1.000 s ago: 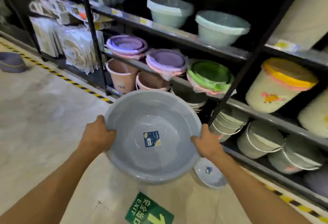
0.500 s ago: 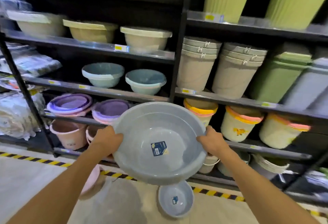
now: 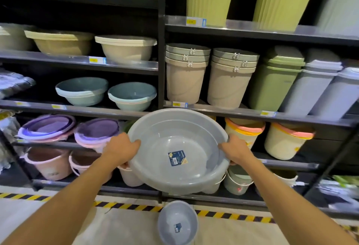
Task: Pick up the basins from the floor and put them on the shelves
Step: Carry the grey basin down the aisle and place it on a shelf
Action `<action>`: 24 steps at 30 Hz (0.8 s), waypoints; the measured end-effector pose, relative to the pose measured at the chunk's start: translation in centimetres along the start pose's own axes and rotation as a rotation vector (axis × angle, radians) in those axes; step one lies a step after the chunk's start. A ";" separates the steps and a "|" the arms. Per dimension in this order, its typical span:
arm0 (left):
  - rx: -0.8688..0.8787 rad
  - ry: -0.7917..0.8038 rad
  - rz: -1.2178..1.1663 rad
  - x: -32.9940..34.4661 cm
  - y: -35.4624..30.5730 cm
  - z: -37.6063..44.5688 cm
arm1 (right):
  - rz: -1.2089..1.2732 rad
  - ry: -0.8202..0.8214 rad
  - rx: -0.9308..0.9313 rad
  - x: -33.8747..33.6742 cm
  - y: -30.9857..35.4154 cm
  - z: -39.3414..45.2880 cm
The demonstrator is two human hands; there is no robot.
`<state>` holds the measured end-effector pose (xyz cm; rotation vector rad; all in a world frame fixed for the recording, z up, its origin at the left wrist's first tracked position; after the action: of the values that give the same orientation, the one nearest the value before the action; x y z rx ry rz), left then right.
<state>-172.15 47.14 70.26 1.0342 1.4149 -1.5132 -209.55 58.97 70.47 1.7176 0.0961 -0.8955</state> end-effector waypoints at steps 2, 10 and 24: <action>-0.005 0.026 -0.028 0.5 -0.9 0.3 | 0.016 -0.002 0.002 -0.5 -0.5 0.7; 0.007 0.095 -0.079 2.5 -3.0 1.8 | 0.019 -0.008 0.004 -0.4 -2.6 2.9; 0.068 0.240 -0.149 11.8 -2.7 12.0 | -0.065 -0.064 0.128 4.7 -5.2 10.4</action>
<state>-179.26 34.99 60.55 1.2072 1.6472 -1.5945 -214.07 50.21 62.82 1.8108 0.0533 -1.0226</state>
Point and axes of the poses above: each hand's wrist, its own z-axis towards the middle knuckle, its own x-axis out of the palm, y = z × x, the point moved 8 cm from there along z, towards the middle knuckle, and after that the axes turned 13 degrees about z, right-handed, at the moved point
